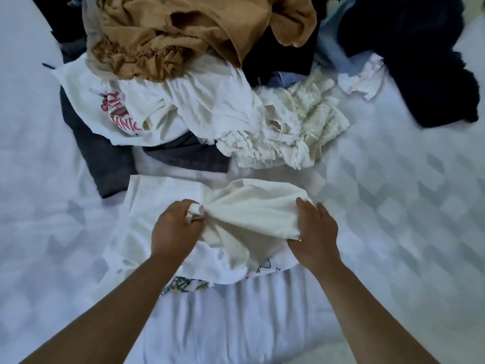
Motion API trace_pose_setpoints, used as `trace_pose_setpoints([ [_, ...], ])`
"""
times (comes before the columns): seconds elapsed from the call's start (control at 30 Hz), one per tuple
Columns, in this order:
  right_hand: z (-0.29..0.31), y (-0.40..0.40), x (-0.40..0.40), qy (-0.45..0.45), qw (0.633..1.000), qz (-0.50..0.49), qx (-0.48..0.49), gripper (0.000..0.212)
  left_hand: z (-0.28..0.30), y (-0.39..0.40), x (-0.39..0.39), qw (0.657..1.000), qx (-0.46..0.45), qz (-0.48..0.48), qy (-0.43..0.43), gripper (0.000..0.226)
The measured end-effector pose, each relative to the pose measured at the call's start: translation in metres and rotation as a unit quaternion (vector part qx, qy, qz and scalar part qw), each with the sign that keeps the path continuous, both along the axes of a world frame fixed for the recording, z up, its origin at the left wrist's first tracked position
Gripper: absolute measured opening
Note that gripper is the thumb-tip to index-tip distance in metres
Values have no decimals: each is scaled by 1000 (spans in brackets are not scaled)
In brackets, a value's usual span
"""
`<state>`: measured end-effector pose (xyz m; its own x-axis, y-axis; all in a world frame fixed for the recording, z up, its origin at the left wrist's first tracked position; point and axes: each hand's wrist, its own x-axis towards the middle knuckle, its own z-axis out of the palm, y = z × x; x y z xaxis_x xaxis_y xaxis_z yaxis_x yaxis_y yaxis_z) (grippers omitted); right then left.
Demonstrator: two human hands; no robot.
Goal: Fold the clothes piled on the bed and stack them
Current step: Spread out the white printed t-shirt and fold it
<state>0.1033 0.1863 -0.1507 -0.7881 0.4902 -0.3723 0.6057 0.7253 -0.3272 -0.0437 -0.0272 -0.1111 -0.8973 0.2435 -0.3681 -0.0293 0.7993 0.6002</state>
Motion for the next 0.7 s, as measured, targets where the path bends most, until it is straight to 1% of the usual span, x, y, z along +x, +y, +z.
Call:
trace_pose_setpoints([
  [0.07,7,-8,-15,35,999,-15,-20,66,0,-32,-19,998,-27,53,-2,16],
  [0.1,7,-11,-20,59,998,-10,-23,56,-2,-44,-26,996,-50,69,-5,21],
  [0.17,7,-14,-30,89,996,22,-15,45,-7,-59,-35,991,-106,85,-9,46],
  [0.2,6,-16,-35,97,995,35,-15,41,-9,-61,-36,989,-125,77,1,58],
  [0.23,6,-19,-39,105,993,48,-18,36,-10,-60,-34,989,-131,58,26,65],
  [0.27,6,-20,-43,113,992,57,-21,29,-10,-54,-31,990,-120,25,64,66],
  [0.33,4,-23,-47,114,991,73,-21,12,-12,-38,-20,987,-53,-68,136,57],
  [0.37,3,-24,-50,111,991,75,-21,9,-13,-27,-13,983,-13,-109,144,56],
  [0.43,8,-25,-54,89,993,59,-41,12,-15,-2,3,973,36,-188,132,63],
  [0.5,18,-29,-57,64,993,51,-88,14,-15,21,17,958,26,-263,110,71],
  [0.53,23,-31,-59,66,991,61,-101,14,-12,31,22,954,-1,-285,96,69],
  [0.57,29,-32,-60,77,989,73,-103,14,-8,39,24,952,-36,-292,85,60],
  [0.63,36,-30,-61,97,989,69,-93,13,-8,44,24,955,-98,-273,58,39],
  [0.67,36,-28,-60,95,991,53,-79,16,-9,42,23,953,-125,-273,39,40],
  [0.7,36,-25,-58,93,993,36,-57,25,-11,40,23,948,-144,-283,24,49],
])
